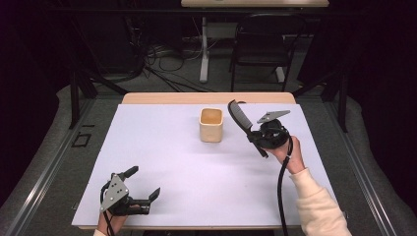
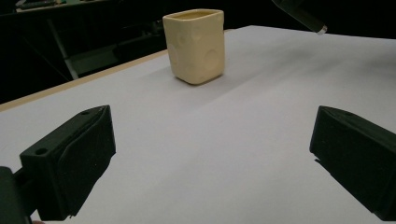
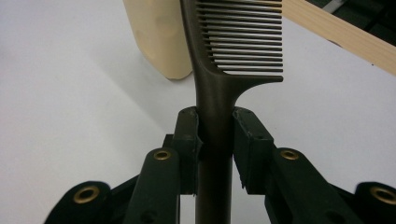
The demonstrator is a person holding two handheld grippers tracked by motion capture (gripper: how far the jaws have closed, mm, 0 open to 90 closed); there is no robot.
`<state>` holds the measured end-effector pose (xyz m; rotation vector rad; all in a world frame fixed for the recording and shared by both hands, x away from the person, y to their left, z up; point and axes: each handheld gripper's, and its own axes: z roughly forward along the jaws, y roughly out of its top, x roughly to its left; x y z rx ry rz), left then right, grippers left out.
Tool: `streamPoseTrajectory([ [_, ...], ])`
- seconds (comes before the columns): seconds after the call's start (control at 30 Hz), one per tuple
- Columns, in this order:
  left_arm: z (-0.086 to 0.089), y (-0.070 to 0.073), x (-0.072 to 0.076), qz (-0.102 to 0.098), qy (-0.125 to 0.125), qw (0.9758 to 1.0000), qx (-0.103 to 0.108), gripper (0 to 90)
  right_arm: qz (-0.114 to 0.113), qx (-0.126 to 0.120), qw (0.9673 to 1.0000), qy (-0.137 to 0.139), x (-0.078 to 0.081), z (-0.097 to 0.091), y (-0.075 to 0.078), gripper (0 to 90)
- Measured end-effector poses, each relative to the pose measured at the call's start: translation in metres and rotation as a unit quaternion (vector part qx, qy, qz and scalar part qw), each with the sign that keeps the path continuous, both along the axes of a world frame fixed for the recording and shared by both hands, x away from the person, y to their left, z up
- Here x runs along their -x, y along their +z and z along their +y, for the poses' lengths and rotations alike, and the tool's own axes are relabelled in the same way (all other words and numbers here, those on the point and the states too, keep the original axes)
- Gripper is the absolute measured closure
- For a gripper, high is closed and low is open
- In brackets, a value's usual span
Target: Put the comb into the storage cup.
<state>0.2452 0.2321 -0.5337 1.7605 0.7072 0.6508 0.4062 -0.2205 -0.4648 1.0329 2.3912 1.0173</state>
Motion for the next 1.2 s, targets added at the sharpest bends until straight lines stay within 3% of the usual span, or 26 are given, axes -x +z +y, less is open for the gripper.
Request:
streamPoseTrajectory([
  [0.6,0.0,0.0,-0.001,0.0,0.0,1.0,0.0,0.2,-0.01,0.021,0.9997,-0.001,-0.01,0.006,0.015,72.6],
  [1.2,0.0,0.0,-0.001,0.0,0.0,1.0,0.0,0.2,-0.015,0.033,0.9992,0.012,-0.023,0.029,0.029,72.6],
])
